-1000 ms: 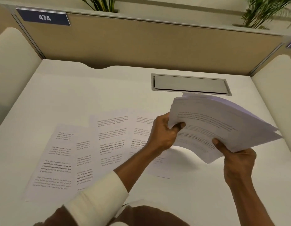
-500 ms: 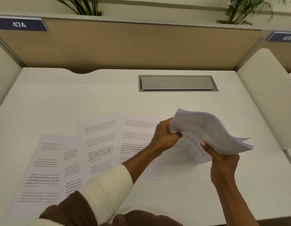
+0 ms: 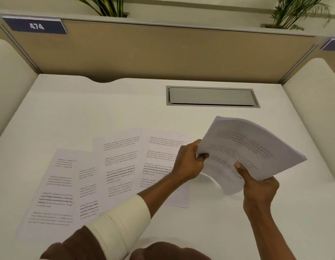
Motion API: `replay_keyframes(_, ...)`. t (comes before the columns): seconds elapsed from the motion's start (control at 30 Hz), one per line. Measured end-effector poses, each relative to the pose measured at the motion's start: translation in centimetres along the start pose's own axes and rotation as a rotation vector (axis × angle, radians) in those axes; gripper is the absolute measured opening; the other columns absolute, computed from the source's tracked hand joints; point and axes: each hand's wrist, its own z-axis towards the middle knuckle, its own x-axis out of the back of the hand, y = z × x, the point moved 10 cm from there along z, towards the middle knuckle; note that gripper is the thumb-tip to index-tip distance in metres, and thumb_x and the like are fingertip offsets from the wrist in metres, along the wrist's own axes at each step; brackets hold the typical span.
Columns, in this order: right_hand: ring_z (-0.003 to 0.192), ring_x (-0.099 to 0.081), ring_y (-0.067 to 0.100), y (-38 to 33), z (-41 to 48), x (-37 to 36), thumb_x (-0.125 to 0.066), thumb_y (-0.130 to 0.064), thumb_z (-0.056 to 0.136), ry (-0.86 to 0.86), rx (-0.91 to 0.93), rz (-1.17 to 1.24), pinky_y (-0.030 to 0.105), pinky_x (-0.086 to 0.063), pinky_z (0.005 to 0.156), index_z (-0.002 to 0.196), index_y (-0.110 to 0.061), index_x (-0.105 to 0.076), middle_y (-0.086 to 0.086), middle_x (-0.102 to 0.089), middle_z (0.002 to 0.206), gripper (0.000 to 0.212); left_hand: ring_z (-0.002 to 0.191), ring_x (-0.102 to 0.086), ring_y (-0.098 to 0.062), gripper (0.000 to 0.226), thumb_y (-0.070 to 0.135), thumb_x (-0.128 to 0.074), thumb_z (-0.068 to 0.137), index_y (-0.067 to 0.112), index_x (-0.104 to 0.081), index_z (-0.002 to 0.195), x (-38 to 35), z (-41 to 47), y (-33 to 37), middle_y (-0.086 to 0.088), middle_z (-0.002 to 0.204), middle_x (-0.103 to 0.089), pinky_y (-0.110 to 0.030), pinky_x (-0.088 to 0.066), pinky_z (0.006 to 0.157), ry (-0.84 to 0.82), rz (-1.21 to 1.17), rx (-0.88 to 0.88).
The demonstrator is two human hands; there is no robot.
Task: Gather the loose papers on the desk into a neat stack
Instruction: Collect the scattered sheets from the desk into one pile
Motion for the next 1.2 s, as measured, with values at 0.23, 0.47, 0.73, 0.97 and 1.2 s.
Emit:
replay_keyframes(0.23,0.091,-0.083,0.007,-0.1,-1.0,-5.3,-0.1,-0.02,0.075,-0.201,-0.049,-0.075,0.021,-0.066,0.071,0.097,-0.033,-0.085,-0.011,-0.086,0.104,0.03,0.112,-0.078,-0.013,0.041,0.017,-0.076,0.099,0.022,-0.072,0.14,6.5,-2.1,-1.7,0.007,0.13,-0.08,-0.033,-0.065,0.095,-0.038,-0.032,-0.049)
replay_keyframes(0.47,0.075,-0.078,0.02,6.0,-4.0,-11.7,-0.079,-0.034,0.099,-0.331,-0.269,-0.2,0.039,-0.068,0.074,0.092,-0.018,-0.081,0.006,-0.083,0.084,0.018,0.112,-0.081,-0.013,0.038,0.012,-0.077,0.1,0.035,-0.076,0.13,16.1,-9.2,-12.2,0.014,0.125,-0.083,-0.032,-0.067,0.094,0.135,-0.309,0.186)
replay_keyframes(0.73,0.125,-0.057,0.034,8.3,-7.5,-15.8,-0.074,-0.091,0.066,-0.413,-0.072,-1.311,0.047,-0.053,0.091,0.126,-0.009,-0.056,0.012,-0.057,0.127,0.104,0.109,-0.082,-0.018,0.04,0.008,-0.08,0.096,0.031,-0.075,0.128,22.6,-18.7,-21.3,0.009,0.122,-0.084,-0.037,-0.069,0.09,0.422,-0.392,0.433)
replay_keyframes(0.97,0.133,-0.043,0.036,8.2,-7.8,-17.8,-0.099,-0.063,0.06,-0.508,-0.07,-1.524,0.049,-0.059,0.089,0.133,-0.006,-0.039,0.019,-0.039,0.139,0.11,0.109,-0.08,-0.016,0.042,0.001,-0.079,0.095,0.023,-0.074,0.13,24.5,-22.3,-24.0,0.007,0.119,-0.084,-0.043,-0.062,0.099,0.546,-0.433,0.508)
replay_keyframes(1.2,0.13,-0.063,0.04,8.8,-5.2,-15.8,-0.102,-0.038,0.067,-0.501,-0.249,-1.398,0.051,-0.05,0.109,0.145,-0.006,-0.034,0.019,-0.054,0.145,0.108,0.107,-0.082,-0.017,0.043,0.0,-0.078,0.096,0.031,-0.073,0.126,24.3,-24.1,-25.0,0.01,0.118,-0.085,-0.038,-0.067,0.087,0.544,-0.479,0.534)
